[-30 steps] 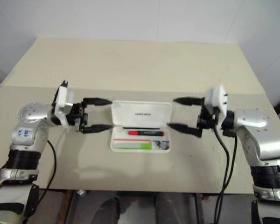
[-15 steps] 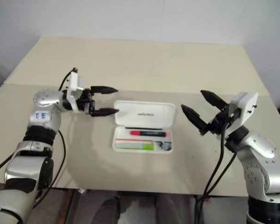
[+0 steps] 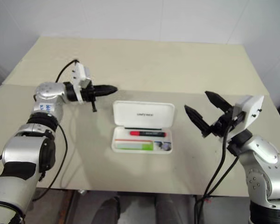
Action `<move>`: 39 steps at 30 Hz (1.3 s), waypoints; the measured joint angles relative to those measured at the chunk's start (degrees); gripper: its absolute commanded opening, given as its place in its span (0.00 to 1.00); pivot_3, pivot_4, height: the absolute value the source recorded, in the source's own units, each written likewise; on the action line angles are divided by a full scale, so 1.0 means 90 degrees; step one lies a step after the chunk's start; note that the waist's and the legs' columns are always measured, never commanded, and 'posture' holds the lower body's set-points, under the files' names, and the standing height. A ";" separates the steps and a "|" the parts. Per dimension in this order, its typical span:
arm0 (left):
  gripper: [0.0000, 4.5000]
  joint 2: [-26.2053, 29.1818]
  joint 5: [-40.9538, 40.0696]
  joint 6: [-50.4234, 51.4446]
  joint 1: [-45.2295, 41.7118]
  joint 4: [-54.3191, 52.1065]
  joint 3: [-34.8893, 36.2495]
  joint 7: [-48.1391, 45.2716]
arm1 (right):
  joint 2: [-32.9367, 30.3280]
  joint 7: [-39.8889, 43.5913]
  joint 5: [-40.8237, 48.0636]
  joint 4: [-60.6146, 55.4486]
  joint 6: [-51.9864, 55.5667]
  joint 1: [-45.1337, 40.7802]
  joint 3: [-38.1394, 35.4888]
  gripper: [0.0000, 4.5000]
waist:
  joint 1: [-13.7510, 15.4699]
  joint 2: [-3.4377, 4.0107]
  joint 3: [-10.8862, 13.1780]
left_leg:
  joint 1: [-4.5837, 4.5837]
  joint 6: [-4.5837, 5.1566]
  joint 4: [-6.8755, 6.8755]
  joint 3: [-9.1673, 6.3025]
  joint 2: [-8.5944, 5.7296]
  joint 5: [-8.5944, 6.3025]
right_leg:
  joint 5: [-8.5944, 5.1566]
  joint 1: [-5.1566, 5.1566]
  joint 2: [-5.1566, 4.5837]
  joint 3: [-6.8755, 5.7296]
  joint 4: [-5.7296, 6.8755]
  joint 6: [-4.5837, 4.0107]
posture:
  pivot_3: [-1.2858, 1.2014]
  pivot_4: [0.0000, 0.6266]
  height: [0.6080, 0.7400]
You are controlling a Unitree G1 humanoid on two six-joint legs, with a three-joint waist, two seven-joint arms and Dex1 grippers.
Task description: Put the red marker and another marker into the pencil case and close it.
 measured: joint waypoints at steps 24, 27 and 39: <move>0.01 -0.0604 -0.0390 0.0787 -0.0015 -0.0319 -0.0409 -0.2004 | -0.2093 0.4405 0.0275 0.2208 0.0006 -0.0551 -0.0001 1.00 | -0.0021 -0.0001 0.0001 | 0.0002 -0.0001 0.0013 0.0000 -0.0002 0.0000 | 0.0004 0.0005 0.0000 0.0002 0.0003 0.0008 | 0.52 0.24 1.00; 0.01 -0.0571 -0.0748 0.0812 0.0095 -0.0774 -0.0946 -0.2004 | -0.2030 0.4652 0.0520 0.2474 0.0025 -0.1004 -0.0007 1.00 | -0.0018 -0.0001 0.0001 | 0.0003 -0.0001 0.0010 -0.0002 -0.0002 0.0000 | 0.0004 0.0005 0.0000 0.0001 0.0008 0.0008 | 0.52 0.24 1.00; 0.01 0.0027 -0.2102 0.0665 0.0703 -0.2404 -0.3222 -0.2004 | -0.1855 0.4878 0.0382 0.2653 -0.0020 -0.1218 0.0165 1.00 | -0.0012 0.0000 0.0002 | 0.0003 -0.0001 0.0019 0.0000 -0.0002 0.0000 | 0.0001 0.0005 0.0000 0.0001 0.0018 0.0007 | 0.52 0.24 1.00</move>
